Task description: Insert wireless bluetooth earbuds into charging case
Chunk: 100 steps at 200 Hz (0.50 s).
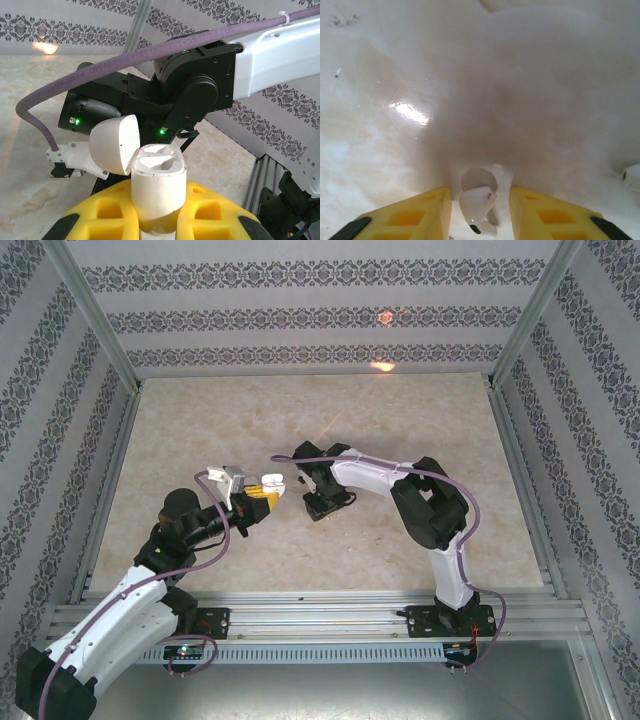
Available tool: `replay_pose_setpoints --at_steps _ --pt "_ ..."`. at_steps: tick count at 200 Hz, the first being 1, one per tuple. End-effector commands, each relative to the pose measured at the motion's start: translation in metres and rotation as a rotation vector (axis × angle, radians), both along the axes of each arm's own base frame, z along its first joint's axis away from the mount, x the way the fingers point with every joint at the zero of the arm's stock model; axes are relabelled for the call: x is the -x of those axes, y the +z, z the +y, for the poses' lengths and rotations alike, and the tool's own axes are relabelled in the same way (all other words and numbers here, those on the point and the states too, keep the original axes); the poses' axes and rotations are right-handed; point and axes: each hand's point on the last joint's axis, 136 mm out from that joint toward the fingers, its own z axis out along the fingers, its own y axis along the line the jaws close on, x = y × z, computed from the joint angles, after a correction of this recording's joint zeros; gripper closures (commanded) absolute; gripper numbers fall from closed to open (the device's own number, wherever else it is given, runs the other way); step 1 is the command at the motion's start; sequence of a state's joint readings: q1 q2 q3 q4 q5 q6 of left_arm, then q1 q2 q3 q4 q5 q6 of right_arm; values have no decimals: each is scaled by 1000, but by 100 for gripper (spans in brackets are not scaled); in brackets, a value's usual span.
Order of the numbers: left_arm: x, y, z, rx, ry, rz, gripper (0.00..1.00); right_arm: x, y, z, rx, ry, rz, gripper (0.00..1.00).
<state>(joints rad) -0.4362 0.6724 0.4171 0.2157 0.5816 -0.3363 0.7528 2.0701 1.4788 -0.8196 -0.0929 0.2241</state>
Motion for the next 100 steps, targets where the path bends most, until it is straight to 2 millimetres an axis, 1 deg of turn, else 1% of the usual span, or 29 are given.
replay_pose_setpoints --at_steps 1,24,48,62,72,100 --pt "-2 3 3 1 12 -19 100 3 -12 -5 46 21 27 74" --pt "-1 5 2 4 7 -29 100 6 -8 -5 40 26 34 82" --pt "1 9 1 22 -5 -63 100 8 7 -4 -5 14 20 85" --pt "2 13 -1 40 -21 -94 100 8 23 -2 -57 4 -2 86" --pt "4 17 -3 50 -37 -121 100 6 39 0 -100 -7 -28 87" --pt "10 32 -9 60 -96 -215 100 2 93 2 -235 -47 -127 89"
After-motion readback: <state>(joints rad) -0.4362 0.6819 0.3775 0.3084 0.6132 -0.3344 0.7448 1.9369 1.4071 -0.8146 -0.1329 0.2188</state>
